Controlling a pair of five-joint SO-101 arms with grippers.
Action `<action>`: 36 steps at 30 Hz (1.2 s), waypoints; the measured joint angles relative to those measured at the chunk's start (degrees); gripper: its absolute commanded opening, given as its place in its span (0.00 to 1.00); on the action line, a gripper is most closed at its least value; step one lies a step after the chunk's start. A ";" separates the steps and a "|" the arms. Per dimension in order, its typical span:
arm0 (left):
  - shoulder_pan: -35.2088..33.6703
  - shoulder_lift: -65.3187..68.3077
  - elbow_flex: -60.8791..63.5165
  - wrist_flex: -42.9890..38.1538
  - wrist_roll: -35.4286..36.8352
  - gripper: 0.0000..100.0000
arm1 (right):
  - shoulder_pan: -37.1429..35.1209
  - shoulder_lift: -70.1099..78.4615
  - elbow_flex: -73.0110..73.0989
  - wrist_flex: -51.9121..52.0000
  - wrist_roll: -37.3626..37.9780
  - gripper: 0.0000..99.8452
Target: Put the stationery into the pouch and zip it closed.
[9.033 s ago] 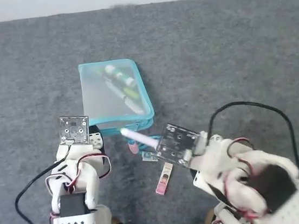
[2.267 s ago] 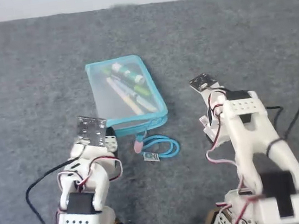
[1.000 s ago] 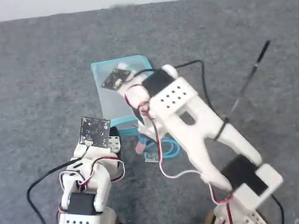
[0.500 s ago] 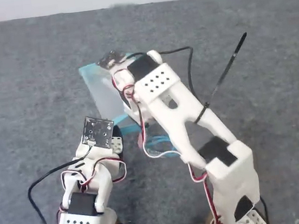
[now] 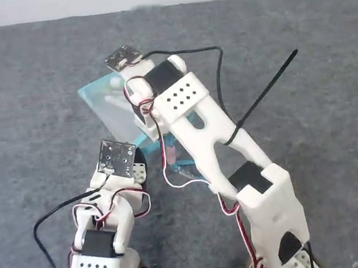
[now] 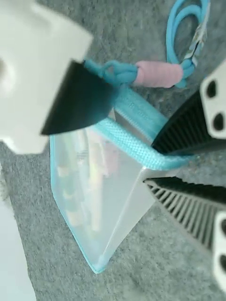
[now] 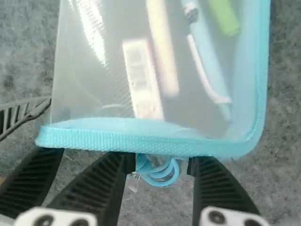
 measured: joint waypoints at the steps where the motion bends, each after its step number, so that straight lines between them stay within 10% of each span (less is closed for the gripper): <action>1: 0.00 0.00 0.00 0.00 0.00 0.01 | 0.00 -0.53 -0.09 0.00 0.00 0.21; 14: -4.31 0.00 -0.18 0.09 -0.18 0.01 | 3.43 -25.67 10.99 -0.62 5.01 0.21; 24: -5.63 0.00 -1.85 0.09 0.53 0.01 | 3.78 -57.05 61.19 -27.96 6.42 0.21; 36: -5.63 0.00 -2.81 0.62 0.53 0.01 | 4.92 -76.92 99.08 -50.11 40.09 0.27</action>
